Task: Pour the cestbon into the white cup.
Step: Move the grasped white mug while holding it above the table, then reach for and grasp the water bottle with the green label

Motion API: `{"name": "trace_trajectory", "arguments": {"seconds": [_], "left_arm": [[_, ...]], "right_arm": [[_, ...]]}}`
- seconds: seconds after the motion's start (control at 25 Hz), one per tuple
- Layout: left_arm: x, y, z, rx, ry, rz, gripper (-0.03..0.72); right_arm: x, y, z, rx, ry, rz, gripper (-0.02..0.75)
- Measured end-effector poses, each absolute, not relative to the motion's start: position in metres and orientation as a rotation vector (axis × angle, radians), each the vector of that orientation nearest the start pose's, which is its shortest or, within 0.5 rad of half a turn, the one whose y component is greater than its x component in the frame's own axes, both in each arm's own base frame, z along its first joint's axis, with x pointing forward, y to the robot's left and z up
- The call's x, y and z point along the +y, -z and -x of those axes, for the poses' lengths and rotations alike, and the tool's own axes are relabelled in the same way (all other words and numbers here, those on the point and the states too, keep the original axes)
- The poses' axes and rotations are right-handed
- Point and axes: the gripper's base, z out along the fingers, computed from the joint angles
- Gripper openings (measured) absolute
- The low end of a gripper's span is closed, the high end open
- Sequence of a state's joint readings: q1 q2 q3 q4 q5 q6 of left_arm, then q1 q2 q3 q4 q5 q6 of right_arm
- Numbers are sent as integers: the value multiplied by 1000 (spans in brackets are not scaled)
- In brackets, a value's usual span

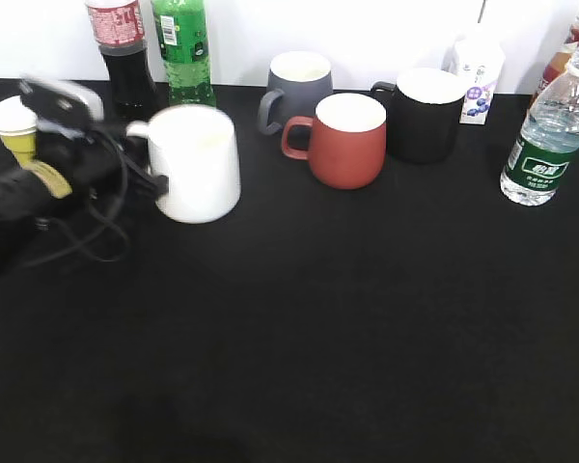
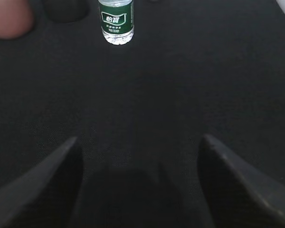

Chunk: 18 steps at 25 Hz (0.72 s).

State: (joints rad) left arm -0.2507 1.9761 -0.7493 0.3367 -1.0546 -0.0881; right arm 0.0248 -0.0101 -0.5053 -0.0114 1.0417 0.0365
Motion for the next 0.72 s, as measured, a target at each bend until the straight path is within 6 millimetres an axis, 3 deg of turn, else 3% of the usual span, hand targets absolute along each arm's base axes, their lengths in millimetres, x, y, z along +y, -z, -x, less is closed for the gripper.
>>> {"name": "trace_trajectory", "arguments": {"seconds": [0.12,0.24,0.32,0.44,0.6,0.72], "left_arm": [[-114,-184,-308,1504,467,-519,71],[-117,-198,-276,1486,594,-608,71],[-125,-207,-264,1463,661,-637,71],[-152,-209,-248,1436,746,-732,71],[-157,-208,-245,1443,758,-754,69],[-157,-208,-245,1449,755,-756,69]], "right_arm": [[-1,-280,6,2010,-26,-12,574],[-1,-280,6,2010,-26,-12,574],[-1,-280,6,2010,-26,-12,574],[-1,-280,6,2010,-26,-12,574],[-1,-284,5,1992,-26,-12,574],[0,-327,-27,1646,-25,-4,574]]}}
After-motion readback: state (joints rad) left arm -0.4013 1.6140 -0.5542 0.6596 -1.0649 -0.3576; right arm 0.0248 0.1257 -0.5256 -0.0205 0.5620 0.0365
